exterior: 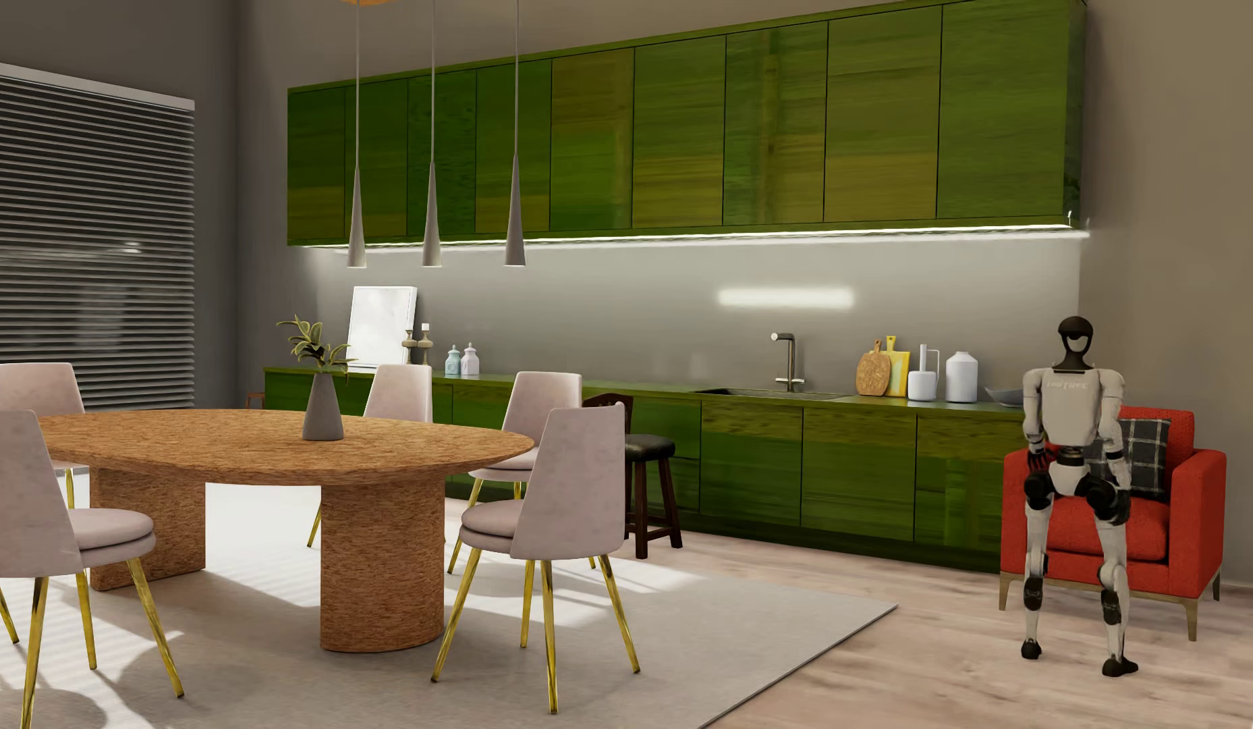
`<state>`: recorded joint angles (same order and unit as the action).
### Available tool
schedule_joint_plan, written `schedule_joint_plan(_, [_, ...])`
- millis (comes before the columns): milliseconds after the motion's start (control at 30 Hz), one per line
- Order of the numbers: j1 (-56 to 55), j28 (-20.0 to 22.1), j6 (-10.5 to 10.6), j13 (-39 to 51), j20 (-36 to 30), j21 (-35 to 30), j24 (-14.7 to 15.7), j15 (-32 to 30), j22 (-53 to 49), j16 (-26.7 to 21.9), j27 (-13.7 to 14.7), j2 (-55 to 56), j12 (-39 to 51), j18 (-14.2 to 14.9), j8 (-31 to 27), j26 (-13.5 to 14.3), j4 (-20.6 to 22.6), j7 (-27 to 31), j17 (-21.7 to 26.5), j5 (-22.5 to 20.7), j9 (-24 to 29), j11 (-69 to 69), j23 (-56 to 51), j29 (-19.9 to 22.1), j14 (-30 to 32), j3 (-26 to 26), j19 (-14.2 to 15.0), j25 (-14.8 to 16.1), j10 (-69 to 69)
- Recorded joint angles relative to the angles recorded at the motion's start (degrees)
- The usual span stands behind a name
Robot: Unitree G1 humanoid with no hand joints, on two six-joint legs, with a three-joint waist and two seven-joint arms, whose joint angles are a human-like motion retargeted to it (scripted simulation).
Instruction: Walk to the armchair
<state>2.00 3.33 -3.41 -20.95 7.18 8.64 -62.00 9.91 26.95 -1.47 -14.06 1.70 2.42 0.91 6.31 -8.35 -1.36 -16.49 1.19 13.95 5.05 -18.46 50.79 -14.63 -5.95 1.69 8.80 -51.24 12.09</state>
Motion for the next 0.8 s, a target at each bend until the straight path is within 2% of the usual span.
schedule_joint_plan(33, [0.2,1.8,-0.1,-0.9,0.9,0.7,2.1,-0.3,-0.3,0.9,0.5,-0.1,-0.8,0.2,0.0,-0.4,-0.2,-0.3,-0.7,-0.1,-0.2,0.1,-2.2,3.6,-0.3,-0.3,0.0,-1.2,0.3])
schedule_joint_plan(67, [0.3,1.7,-0.1,-1.0,1.7,0.2,4.4,-0.5,0.1,1.6,1.1,-0.2,-1.8,0.4,-0.2,-1.1,-0.5,-0.8,-0.8,-0.3,-0.3,0.2,-3.8,6.2,-0.6,-0.7,-0.1,-3.1,0.7])
schedule_joint_plan(100, [0.5,0.4,-0.1,-0.2,1.9,-0.4,5.4,-0.7,1.2,1.7,1.4,-0.4,-2.8,0.6,-0.6,-2.4,-0.8,-1.4,-0.8,-0.6,-0.5,0.7,-4.9,7.7,-0.8,-0.9,-0.2,-4.7,0.9])
schedule_joint_plan(133, [1.0,-0.9,0.0,1.0,1.3,-0.6,4.4,-0.9,2.9,1.2,1.5,-0.7,-3.8,0.7,-1.1,-4.2,-1.0,-2.1,-0.9,-0.9,-0.7,1.5,-5.9,8.4,-0.9,-1.1,-0.2,-5.4,0.9])
schedule_joint_plan(233, [3.1,-3.2,0.2,5.0,-0.7,-1.1,-3.0,-1.8,13.2,0.9,2.3,-2.5,-6.0,1.1,-3.1,-11.2,-1.2,-4.7,-1.3,-1.5,-1.1,4.5,-11.0,8.7,-0.2,-1.0,0.1,-5.1,-0.4])
schedule_joint_plan(267, [3.7,-5.2,0.3,6.5,0.1,-2.2,-3.8,-1.9,17.0,1.3,2.9,-2.9,-6.7,1.2,-3.9,-12.8,-1.2,-5.5,-0.8,-1.5,-1.3,5.1,-12.5,9.5,-0.1,-0.9,0.1,-5.8,-0.5])
schedule_joint_plan(333, [4.9,-10.9,0.5,9.3,1.1,-2.3,-5.0,-1.9,21.5,1.6,5.0,-3.4,-9.4,1.4,-5.5,-14.1,-1.3,-7.3,-0.7,-1.8,-1.5,5.6,-15.5,10.2,-0.6,-0.8,0.1,-2.9,-0.6])
schedule_joint_plan(367, [5.7,-13.0,0.7,10.5,1.1,-2.5,-5.9,-1.8,21.9,1.7,6.0,-3.4,-11.3,1.5,-6.4,-13.5,-1.4,-8.3,-0.6,-2.1,-1.5,5.5,-16.8,10.5,-0.9,-0.7,0.1,-1.1,-0.9])
schedule_joint_plan(433, [7.0,-13.4,1.0,12.1,2.6,-3.7,-6.6,-1.5,20.7,2.1,7.3,-2.6,-15.2,1.8,-8.4,-12.2,-2.2,-10.5,-0.6,-3.2,-1.5,4.0,-19.2,11.6,-2.0,-0.5,-0.1,1.3,-1.1])
schedule_joint_plan(500, [7.7,-12.6,1.4,12.5,4.7,-5.3,-6.6,-1.5,20.0,2.4,7.7,-1.3,-17.7,2.2,-10.4,-12.0,-3.5,-12.7,-0.5,-4.8,-1.4,2.1,-20.8,12.5,-2.8,-0.2,-0.4,2.3,-0.8])
schedule_joint_plan(567, [8.1,-13.9,1.7,12.1,4.5,-6.3,-8.5,-1.9,20.6,1.5,7.5,0.1,-17.9,2.5,-12.5,-11.1,-4.7,-14.7,-0.2,-6.6,-1.2,0.7,-21.2,12.4,-3.0,-0.2,-0.6,2.6,-0.8])
schedule_joint_plan(667, [7.3,-15.1,1.7,10.1,2.7,-5.6,-11.7,-2.5,19.7,-0.5,5.7,2.1,-14.7,2.6,-14.9,-8.8,-6.3,-17.2,-0.1,-8.6,-0.7,-0.2,-19.4,12.8,-3.6,-0.4,-0.8,3.0,0.3])
schedule_joint_plan(733, [7.1,-12.6,1.5,8.5,1.8,-4.3,-12.4,-1.8,17.8,-0.7,3.9,2.6,-11.9,2.5,-16.1,-7.4,-6.5,-18.4,0.5,-9.2,-0.4,0.5,-15.9,12.7,-4.1,-0.5,-0.8,3.0,0.3])
schedule_joint_plan(800, [7.1,-9.7,1.3,6.4,0.5,-3.2,-11.5,-1.7,17.2,-1.0,0.5,2.4,-8.2,2.3,-16.8,-5.7,-6.3,-19.0,0.5,-9.3,-0.3,1.7,-12.2,11.6,-4.3,-0.7,-0.6,2.3,-0.3])
